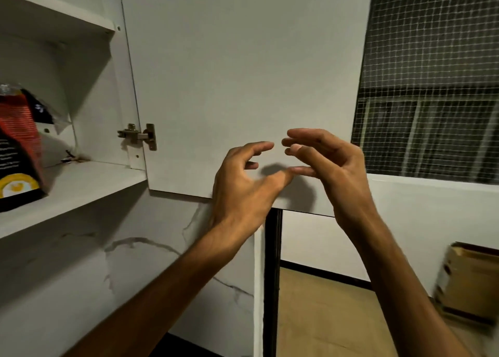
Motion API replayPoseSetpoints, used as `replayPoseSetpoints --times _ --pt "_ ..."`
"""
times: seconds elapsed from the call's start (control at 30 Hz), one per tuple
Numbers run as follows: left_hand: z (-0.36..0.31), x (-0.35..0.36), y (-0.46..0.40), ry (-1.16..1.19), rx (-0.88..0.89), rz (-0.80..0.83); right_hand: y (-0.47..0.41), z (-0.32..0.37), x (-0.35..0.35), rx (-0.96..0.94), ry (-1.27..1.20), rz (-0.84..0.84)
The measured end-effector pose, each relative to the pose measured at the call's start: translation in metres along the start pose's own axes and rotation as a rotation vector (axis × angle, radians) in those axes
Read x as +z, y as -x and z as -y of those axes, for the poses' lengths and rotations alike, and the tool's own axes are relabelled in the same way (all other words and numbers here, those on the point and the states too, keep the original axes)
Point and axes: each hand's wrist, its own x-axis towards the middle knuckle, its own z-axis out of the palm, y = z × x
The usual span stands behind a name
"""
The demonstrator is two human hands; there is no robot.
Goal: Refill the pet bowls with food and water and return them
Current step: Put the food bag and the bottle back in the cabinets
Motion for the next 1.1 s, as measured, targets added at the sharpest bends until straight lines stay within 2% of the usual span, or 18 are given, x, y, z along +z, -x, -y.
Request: replayPoseSetpoints --times 0.1,0.23,0.37,0.53,0.7,0.87,1.1 --pt "-0.004 0.016 0.002 -0.04 0.04 0.014 0.004 0.0 -0.021 -0.046 0.106 -0.118" --pt "-0.007 0.035 0.001 -0.145 0.154 0.001 0.006 -0.004 -0.041 -0.131 0.291 -0.36" --pt "-0.01 0.05 -0.004 -0.346 0.301 -0.004 0.009 -0.013 -0.052 -0.146 0.415 -0.516" --pt "-0.006 0.064 -0.01 -0.573 0.438 0.045 0.007 -0.032 -0.055 -0.054 0.553 -0.462" --pt "0.002 0.072 -0.004 -0.793 0.544 0.238 0.006 -0.043 -0.052 0.106 0.422 -0.319" --pt "0.004 0.07 0.008 -0.822 0.51 0.316 0.014 -0.037 -0.051 0.102 0.396 -0.322" --pt "-0.004 0.057 0.029 -0.751 0.486 0.279 0.044 -0.01 -0.041 0.018 0.363 -0.297"
